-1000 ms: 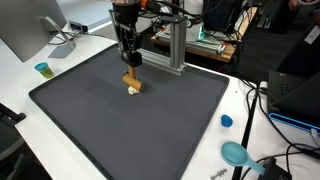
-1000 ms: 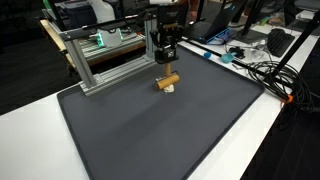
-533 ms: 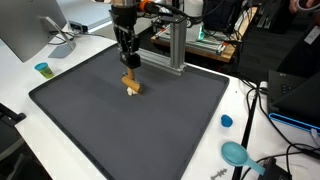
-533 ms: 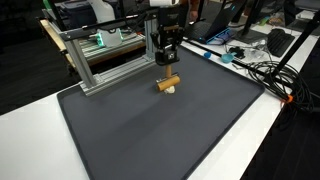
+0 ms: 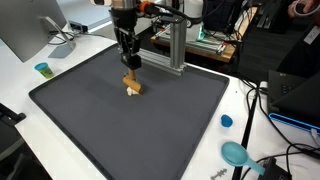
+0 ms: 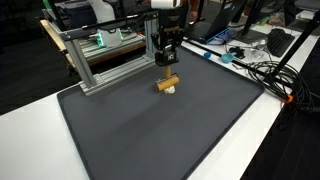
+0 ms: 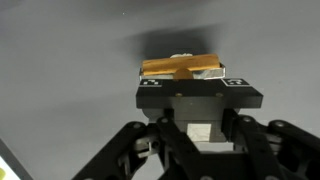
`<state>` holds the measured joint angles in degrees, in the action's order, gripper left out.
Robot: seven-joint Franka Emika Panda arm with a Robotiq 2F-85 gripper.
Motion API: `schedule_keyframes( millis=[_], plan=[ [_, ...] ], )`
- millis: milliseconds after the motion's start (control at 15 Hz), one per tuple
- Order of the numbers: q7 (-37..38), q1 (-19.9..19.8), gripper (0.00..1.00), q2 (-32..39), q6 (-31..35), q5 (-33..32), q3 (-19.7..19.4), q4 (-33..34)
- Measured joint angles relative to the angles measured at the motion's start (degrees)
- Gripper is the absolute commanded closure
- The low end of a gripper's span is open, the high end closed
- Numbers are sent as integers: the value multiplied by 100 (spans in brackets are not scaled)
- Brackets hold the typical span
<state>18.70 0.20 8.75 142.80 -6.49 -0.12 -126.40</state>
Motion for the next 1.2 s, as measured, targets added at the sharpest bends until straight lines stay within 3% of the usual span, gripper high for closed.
schedule_keyframes(
  millis=[1200],
  plan=[
    [419, 125, 78, 185, 501, -57, -131, 100]
  ],
)
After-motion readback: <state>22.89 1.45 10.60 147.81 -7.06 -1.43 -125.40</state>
